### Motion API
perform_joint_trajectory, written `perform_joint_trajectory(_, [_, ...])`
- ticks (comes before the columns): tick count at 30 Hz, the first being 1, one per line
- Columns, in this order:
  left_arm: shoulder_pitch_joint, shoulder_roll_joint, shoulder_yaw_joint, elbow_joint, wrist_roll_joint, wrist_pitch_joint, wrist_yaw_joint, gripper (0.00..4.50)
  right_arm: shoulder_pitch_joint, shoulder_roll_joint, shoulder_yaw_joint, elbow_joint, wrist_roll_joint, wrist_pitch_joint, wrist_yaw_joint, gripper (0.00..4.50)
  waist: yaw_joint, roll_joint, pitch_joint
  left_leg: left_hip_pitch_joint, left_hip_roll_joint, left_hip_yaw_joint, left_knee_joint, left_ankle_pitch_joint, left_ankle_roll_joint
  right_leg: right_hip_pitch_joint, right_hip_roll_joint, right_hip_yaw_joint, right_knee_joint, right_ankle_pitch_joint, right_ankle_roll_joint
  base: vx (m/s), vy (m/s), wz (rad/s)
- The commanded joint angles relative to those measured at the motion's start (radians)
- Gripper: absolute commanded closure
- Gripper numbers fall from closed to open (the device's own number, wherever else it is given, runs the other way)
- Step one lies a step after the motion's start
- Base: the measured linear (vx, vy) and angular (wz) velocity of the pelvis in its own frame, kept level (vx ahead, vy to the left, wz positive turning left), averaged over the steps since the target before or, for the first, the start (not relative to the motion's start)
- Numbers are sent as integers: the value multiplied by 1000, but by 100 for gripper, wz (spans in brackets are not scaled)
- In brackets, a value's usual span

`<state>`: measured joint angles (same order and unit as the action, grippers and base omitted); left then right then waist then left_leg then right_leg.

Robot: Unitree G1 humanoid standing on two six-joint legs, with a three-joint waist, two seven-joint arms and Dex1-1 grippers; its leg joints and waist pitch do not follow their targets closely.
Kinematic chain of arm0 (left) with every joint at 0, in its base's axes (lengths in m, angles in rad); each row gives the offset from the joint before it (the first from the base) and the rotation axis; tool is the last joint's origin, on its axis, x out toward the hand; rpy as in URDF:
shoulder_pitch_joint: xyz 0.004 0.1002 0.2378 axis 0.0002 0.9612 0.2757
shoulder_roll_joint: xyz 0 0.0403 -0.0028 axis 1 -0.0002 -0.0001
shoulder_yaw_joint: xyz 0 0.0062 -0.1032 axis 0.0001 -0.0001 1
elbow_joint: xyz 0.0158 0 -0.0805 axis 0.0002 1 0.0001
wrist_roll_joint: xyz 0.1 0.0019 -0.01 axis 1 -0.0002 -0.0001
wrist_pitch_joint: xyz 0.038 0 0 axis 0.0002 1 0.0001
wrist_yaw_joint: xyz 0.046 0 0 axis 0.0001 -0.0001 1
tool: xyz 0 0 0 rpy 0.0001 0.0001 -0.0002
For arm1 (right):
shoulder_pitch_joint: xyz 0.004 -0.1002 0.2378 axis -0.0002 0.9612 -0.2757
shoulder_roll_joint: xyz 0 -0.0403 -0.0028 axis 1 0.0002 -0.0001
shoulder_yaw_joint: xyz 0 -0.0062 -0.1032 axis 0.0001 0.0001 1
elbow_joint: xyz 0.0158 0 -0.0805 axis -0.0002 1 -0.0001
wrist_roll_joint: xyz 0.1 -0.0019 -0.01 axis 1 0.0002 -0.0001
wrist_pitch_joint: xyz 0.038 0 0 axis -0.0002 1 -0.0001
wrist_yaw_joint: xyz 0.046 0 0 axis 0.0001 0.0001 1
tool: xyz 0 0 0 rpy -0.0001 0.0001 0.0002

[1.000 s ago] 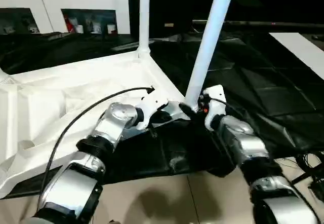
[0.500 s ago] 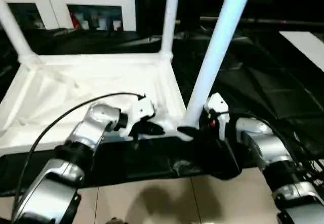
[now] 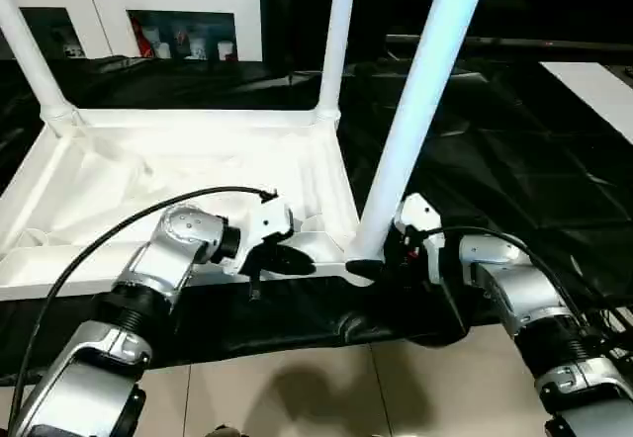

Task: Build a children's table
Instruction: Rotate leg to tighten

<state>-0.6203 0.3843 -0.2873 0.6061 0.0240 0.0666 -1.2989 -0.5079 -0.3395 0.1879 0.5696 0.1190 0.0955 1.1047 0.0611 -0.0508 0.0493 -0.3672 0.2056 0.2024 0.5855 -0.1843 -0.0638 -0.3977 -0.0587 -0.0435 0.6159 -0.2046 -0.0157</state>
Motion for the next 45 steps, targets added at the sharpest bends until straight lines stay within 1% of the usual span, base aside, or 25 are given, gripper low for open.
perform_joint_trajectory(1, [29,-11,-45,-6,3,14,-45,450,0,-10,0,-4,4,2,7,178,4,0,-62,15,36,-14,-58,-109,59,49,-78,45,-55,-10,-258,0,0,0])
perform_joint_trajectory(7, [31,-24,-41,11,16,25,5,450,15,12,-30,-1,15,19,-43,180,3,0,-61,16,36,-13,-58,-116,58,48,-79,44,-57,-30,-257,0,0,0])
perform_joint_trajectory(8, [23,-40,-35,32,28,16,53,450,6,27,-40,28,-7,10,-119,180,2,0,-61,16,36,-13,-58,-121,56,47,-79,45,-58,-39,-255,0,0,0])
perform_joint_trajectory(10, [-2,-81,-22,79,44,5,148,450,-17,64,-64,101,-45,-5,-285,180,-5,0,-53,20,34,-15,-62,-178,23,39,-80,45,-73,-156,-234,0,0,0])
perform_joint_trajectory(13, [-41,-147,-21,141,76,13,279,450,-47,137,-109,182,-54,2,-490,180,-12,0,-52,24,34,-22,-69,-242,-20,37,-83,45,-87,-297,-193,0,0,0])
perform_joint_trajectory(15, [-53,-169,-20,156,81,22,312,450,-56,160,-124,196,-45,6,-531,180,-16,3,-53,24,35,-24,-71,-250,-27,35,-83,45,-90,-308,-180,0,0,0])
perform_joint_trajectory(16, [-78,-221,-18,189,91,39,386,450,-77,219,-163,219,-15,18,-626,180,-17,1,-52,25,33,-22,-70,-259,-22,32,-81,46,-91,-307,-178,0,0,0])
perform_joint_trajectory(17, [-79,-222,-18,190,91,39,389,450,-78,221,-165,219,-14,19,-629,180,-19,1,-52,26,33,-21,-70,-262,-22,30,-81,47,-92,-308,-178,0,0,0])
perform_joint_trajectory(18, [-97,-252,-18,211,97,43,432,450,-92,254,-184,232,1,20,-679,180,-19,6,-51,26,32,-25,-71,-272,-24,30,-83,46,-93,-323,-179,0,0,0])
perform_joint_trajectory(19, [-99,-256,-17,215,98,43,439,450,-95,259,-187,234,3,20,-686,180,-19,3,-52,25,32,-24,-71,-272,-23,31,-82,45,-96,-328,-174,0,0,0])
perform_joint_trajectory(21, [-141,-313,-10,274,116,36,528,450,-130,327,-206,267,11,3,-775,180,-18,5,-53,28,32,-23,-70,-269,-22,27,-81,47,-97,-313,-173,0,0,0])
perform_joint_trajectory(23, [-148,-318,-14,285,125,24,534,450,-137,338,-191,273,-4,-13,-781,180,-18,6,-56,23,31,-24,-71,-256,-22,34,-81,45,-91,-278,-180,0,0,0])
perform_joint_trajectory(26, [-147,-312,-18,286,131,8,517,450,-131,338,-152,260,-45,-61,-735,180,-13,4,-57,19,30,-22,-69,-232,-5,37,-82,46,-89,-233,-184,0,0,0])
perform_joint_trajectory(29, [-141,-297,-16,284,126,-5,498,450,-117,320,-158,230,-22,-59,-662,180,-13,1,-57,17,30,-21,-68,-211,10,39,-82,45,-85,-205,-191,0,0,0])
perform_joint_trajectory(30, [-140,-292,-15,286,125,-13,491,450,-113,313,-158,222,-18,-61,-638,146,-11,2,-57,18,31,-21,-67,-215,15,40,-82,45,-86,-206,-193,0,0,0])
perform_joint_trajectory(31, [-140,-292,-15,286,125,-13,491,450,-113,313,-158,222,-18,-61,-638,146,-11,1,-58,17,31,-20,-67,-208,20,41,-82,45,-84,-194,-196,0,0,0])
perform_joint_trajectory(33, [-137,-277,-11,290,122,-30,473,450,-105,284,-151,206,-12,-60,-586,108,-9,0,-58,16,31,-19,-66,-200,26,42,-83,45,-84,-188,-199,0,0,0])
perform_joint_trajectory(34, [-129,-254,-8,284,119,-46,441,450,-92,246,-132,183,-25,-61,-534,108,-6,-1,-60,13,30,-19,-64,-172,38,46,-82,45,-79,-150,-204,0,0,0])
perform_joint_trajectory(35, [-129,-254,-8,284,119,-46,441,450,-92,246,-132,183,-25,-61,-534,101,-5,-2,-60,11,31,-20,-64,-163,43,48,-82,45,-78,-137,-204,0,0,0])
perform_joint_trajectory(36, [-119,-234,-7,273,114,-60,404,450,-79,213,-116,157,-36,-65,-484,101,-3,-2,-61,13,31,-18,-62,-147,51,47,-82,45,-75,-110,-209,0,0,0])
perform_joint_trajectory(38, [-108,-210,-6,256,107,-60,364,450,-61,173,-108,114,-21,-57,-404,101,-3,-2,-62,10,32,-18,-61,-131,61,49,-82,45,-71,-80,-220,0,0,0])
perform_joint_trajectory(41, [-95,-183,-5,239,97,-76,317,450,-43,129,-102,72,-2,-49,-314,101,0,-3,-62,13,34,-18,-60,-136,70,49,-82,44,-71,-79,-229,0,0,0])
perform_joint_trajectory(42, [-77,-155,-5,210,76,-86,246,450,-25,82,-87,33,6,-45,-230,101,-2,-3,-60,10,35,-17,-61,-141,76,50,-80,44,-70,-76,-233,0,0,0])
perform_joint_trajectory(44, [-67,-142,-8,192,65,-88,207,450,-19,65,-80,21,8,-45,-199,101,-4,-1,-59,11,36,-18,-61,-152,77,49,-81,44,-70,-82,-233,0,0,0])
perform_joint_trajectory(45, [-41,-104,-15,147,46,-79,121,450,-9,25,-54,9,-15,-65,-145,101,-7,2,-59,13,37,-18,-62,-163,72,46,-81,44,-71,-99,-235,0,0,0])
